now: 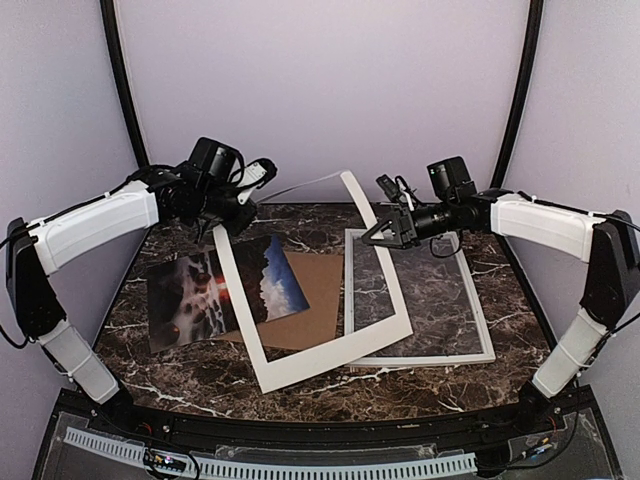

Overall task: Put the photo into the frame
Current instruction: Pass from the left arm to the right, then place the mat board on the glass panel.

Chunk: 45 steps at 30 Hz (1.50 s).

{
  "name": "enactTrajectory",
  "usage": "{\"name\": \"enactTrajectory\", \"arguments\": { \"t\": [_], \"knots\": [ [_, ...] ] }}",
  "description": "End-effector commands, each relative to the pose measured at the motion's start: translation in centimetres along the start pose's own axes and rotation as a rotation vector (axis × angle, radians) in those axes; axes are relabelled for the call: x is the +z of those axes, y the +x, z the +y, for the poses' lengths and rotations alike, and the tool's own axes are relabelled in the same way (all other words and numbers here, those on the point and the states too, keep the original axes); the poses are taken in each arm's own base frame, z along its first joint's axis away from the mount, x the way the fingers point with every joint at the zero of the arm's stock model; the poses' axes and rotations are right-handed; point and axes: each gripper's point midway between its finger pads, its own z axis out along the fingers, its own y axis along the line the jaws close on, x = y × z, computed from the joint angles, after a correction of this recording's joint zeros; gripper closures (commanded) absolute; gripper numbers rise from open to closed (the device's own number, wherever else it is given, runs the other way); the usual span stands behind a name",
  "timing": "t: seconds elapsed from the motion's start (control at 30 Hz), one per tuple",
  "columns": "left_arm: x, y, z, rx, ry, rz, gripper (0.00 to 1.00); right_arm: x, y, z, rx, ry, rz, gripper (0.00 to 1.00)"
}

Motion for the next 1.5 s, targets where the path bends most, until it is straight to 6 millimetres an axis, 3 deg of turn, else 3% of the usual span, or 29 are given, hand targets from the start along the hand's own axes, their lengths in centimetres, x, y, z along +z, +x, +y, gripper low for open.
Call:
{"name": "enactTrajectory", "arguments": {
  "t": [0.0,0.33,0.5,0.73,0.87,1.03,1.17,1.3,1.47],
  "knots": [
    [0.5,0.1,-0.1,0.018,-0.017,0.004,0.82,0.0,-0.8,0.7,-0.039,-0.061,-0.025,0.79],
    [1.3,1.1,-0.2,0.037,-0.035,0.037,0.80,-0.3,-0.6,0.2,-0.028,-0.040,-0.022,0.99],
    [1.2,0.7,0.0,0.028,-0.042,0.023,0.75,-0.3,-0.3,-0.1,-0.015,-0.029,-0.020,1.00],
    [0.8,-0.5,-0.2,-0.003,-0.016,-0.029,0.38,-1.4,-0.6,-0.3,0.006,0.003,-0.042,1.00],
    [0.0,-1.5,-0.7,-0.019,0.025,-0.076,0.26,-3.1,-0.9,-0.5,0.025,0.027,-0.080,1.00],
    [-1.2,-2.6,-1.0,-0.047,0.057,-0.141,0.12,-5.9,0.0,-2.7,0.108,0.095,-0.125,1.00],
    [-1.2,-2.4,-1.0,-0.063,0.058,-0.146,0.11,-8.8,2.0,-5.9,0.195,0.177,-0.143,1.00],
    [-0.7,-2.0,-1.4,-0.068,0.071,-0.132,0.11,-11.4,5.2,-9.5,0.262,0.317,-0.100,1.00],
    [0.0,-1.6,-2.1,-0.077,0.095,-0.114,0.11,-14.4,7.4,-13.5,0.328,0.538,-0.093,1.00]
  ]
}}
